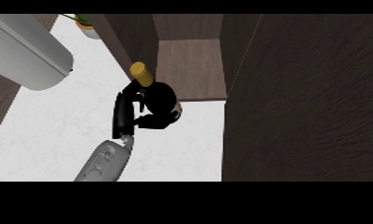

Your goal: Pick up the wine, place it into the cabinet and close the cabinet

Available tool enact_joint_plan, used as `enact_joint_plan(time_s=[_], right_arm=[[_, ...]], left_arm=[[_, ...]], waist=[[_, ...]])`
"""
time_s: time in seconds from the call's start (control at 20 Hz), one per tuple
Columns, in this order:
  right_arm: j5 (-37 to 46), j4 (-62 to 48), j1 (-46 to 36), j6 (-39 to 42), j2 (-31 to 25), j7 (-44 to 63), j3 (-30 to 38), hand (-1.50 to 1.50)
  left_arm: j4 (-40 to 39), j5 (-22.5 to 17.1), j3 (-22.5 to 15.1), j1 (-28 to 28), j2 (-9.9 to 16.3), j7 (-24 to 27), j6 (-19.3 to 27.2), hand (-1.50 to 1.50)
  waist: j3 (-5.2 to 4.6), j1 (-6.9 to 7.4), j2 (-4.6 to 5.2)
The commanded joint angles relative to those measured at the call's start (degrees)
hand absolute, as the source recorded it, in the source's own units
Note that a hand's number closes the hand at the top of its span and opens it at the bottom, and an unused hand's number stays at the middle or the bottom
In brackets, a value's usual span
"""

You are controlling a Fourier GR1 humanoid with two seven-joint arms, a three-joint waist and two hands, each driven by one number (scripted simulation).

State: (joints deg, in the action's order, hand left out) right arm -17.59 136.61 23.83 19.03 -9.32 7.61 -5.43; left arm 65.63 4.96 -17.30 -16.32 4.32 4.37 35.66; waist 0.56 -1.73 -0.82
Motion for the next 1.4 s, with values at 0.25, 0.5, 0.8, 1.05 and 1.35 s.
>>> enact_joint_plan(time_s=[0.25,0.5,0.8,1.05,1.35], right_arm=[[-4.2,3.1,0.6,0.9,-0.1,1.1,-0.7,-1.50],[-4.8,2.9,-0.3,0.9,-0.2,0.9,0.0,-1.50],[-4.8,3.6,2.0,2.0,-0.6,1.1,-1.0,-1.50],[-5.1,2.3,1.7,2.3,-0.2,0.4,-1.2,-1.50],[-4.9,2.0,-0.2,2.0,0.0,0.5,-1.3,-1.50]], left_arm=[[-10.9,5.0,-3.0,-13.5,-3.6,-7.3,0.3,1.50],[-11.8,4.4,-1.6,-13.0,-1.8,-7.8,0.8,1.50],[-12.2,5.3,-2.0,-11.8,-3.0,-9.4,4.4,1.50],[-11.6,4.7,-0.3,-13.8,-2.3,-8.7,6.1,1.50],[-10.7,1.9,1.9,-12.8,-3.7,-6.2,9.5,1.50]], waist=[[-0.58,-3.53,1.65],[-0.64,-3.76,1.94],[-0.64,-4.03,1.71],[-0.64,-5.08,2.02],[-0.84,-5.54,2.60]])
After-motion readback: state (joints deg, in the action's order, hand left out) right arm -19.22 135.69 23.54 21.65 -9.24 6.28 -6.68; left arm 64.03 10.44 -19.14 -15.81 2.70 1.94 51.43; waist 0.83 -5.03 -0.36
